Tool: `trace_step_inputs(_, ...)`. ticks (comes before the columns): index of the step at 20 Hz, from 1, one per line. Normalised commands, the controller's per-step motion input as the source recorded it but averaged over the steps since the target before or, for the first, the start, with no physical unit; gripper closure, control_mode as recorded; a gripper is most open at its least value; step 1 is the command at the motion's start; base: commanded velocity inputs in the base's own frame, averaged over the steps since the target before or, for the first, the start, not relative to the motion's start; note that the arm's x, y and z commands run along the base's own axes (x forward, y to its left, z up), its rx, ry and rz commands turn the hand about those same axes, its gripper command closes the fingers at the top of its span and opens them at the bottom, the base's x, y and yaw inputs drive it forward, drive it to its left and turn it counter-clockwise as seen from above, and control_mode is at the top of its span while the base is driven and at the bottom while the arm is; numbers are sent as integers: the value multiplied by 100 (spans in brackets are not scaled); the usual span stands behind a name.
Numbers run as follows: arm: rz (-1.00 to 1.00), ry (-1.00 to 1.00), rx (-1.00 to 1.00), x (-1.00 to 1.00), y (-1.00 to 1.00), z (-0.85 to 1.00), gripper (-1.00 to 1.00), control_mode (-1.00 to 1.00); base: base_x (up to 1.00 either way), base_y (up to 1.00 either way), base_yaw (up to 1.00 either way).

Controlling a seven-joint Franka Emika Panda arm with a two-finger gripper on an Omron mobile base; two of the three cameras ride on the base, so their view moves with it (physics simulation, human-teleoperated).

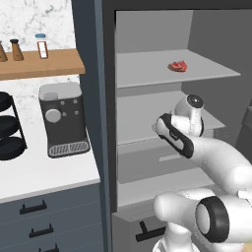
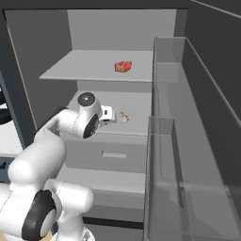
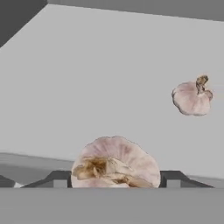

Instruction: Place one garlic and one steak in each tupperware on the nearby counter, to pack two identical lunches.

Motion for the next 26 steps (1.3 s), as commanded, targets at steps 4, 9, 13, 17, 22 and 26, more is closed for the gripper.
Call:
trace_step_inputs(4,3,22,1,-100,0,100,100,-100,0,0,0)
trace_step_inputs(9,1,30,0,-100,0,58,100,-100,0,0,0)
trace_step_inputs(13,1,-3,0,-100,0,-4,100,-100,0,0,0)
trace_step_inputs(17,2,-3,0,-98,1,-1,100,-100,0,0,0)
trace_step_inputs(22,0,0,0,-78,2,0,100,-100,0,0,0)
trace_step_inputs(26,0,0,0,0,0,0,100,100,-98,24,2)
